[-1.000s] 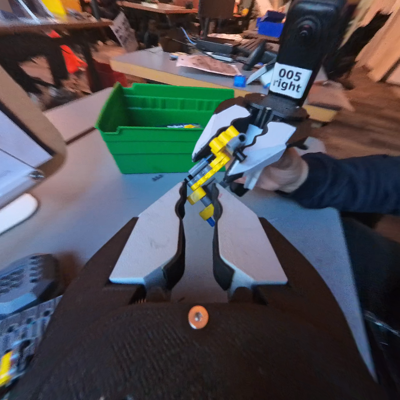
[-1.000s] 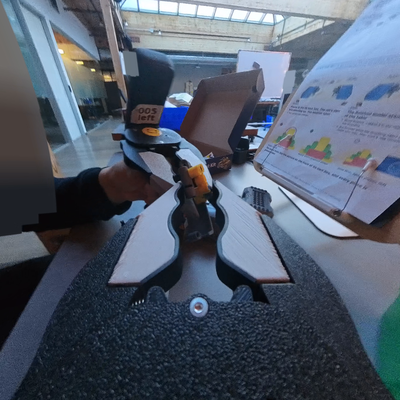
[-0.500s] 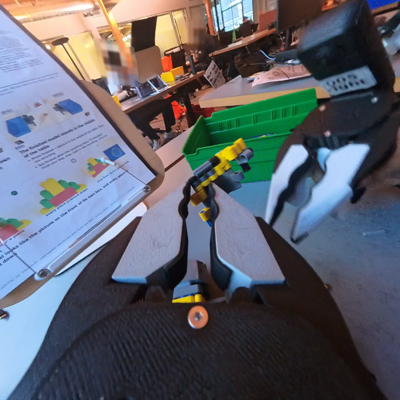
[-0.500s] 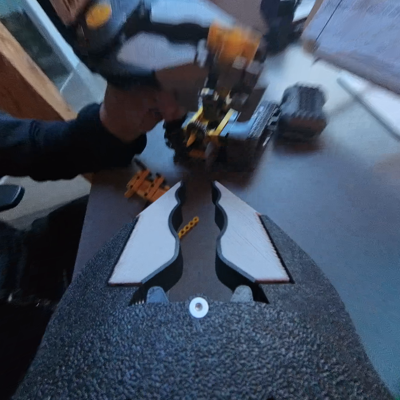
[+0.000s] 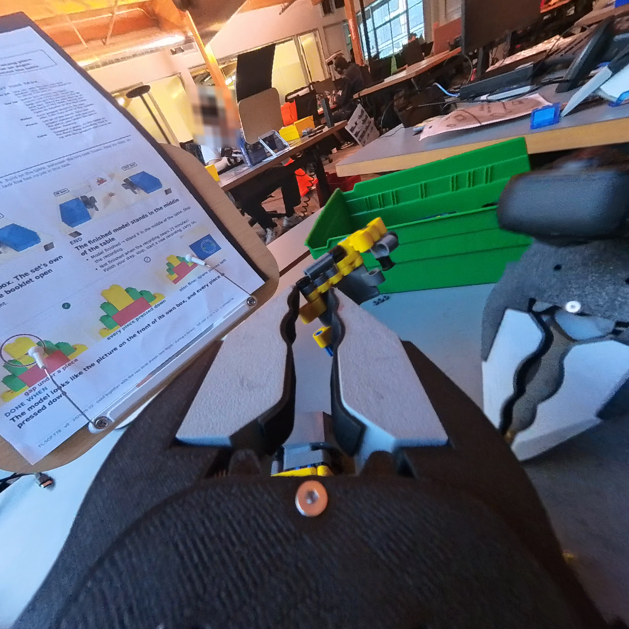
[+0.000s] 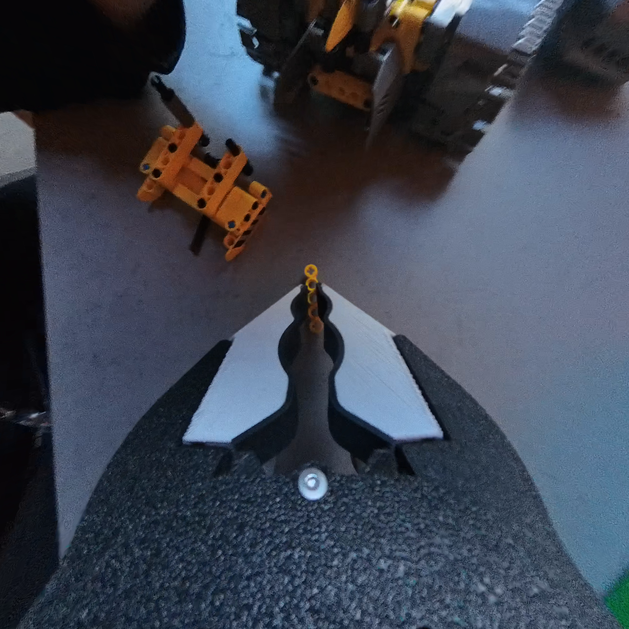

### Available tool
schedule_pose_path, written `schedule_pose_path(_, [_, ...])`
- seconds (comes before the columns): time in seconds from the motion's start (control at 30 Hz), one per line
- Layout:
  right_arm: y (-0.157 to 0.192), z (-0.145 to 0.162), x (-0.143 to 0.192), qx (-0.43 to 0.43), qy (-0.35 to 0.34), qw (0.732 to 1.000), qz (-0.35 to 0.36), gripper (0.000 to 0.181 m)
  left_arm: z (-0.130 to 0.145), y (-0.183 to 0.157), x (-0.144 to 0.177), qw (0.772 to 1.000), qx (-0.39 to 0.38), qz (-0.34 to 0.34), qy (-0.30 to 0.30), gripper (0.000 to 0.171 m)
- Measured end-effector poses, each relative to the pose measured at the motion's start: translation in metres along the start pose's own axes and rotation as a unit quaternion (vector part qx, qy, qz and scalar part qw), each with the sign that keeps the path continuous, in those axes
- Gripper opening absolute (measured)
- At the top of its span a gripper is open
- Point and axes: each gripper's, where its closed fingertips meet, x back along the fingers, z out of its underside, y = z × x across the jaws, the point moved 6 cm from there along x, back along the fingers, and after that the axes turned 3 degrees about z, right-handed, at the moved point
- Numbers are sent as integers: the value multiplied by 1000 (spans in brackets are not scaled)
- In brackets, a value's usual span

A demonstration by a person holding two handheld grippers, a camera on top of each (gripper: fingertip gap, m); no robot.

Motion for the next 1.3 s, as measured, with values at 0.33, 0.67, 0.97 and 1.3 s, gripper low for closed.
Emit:
schedule_pose_path(0.33, [-78,0,200,-49,-300,805,510,2,-1,-9,-3,1000,10,20,-5,13])
schedule_pose_path(0.67, [-103,23,179,-88,-143,816,553,16,2,-21,-9,999,-5,37,8,13])
schedule_pose_path(0.97, [-87,-26,141,-60,-44,941,329,3,-2,-12,-3,999,30,38,-11,13])
schedule_pose_path(1.3, [-172,-10,26,-73,320,906,268,18,-3,0,6,997,56,45,-11,13])
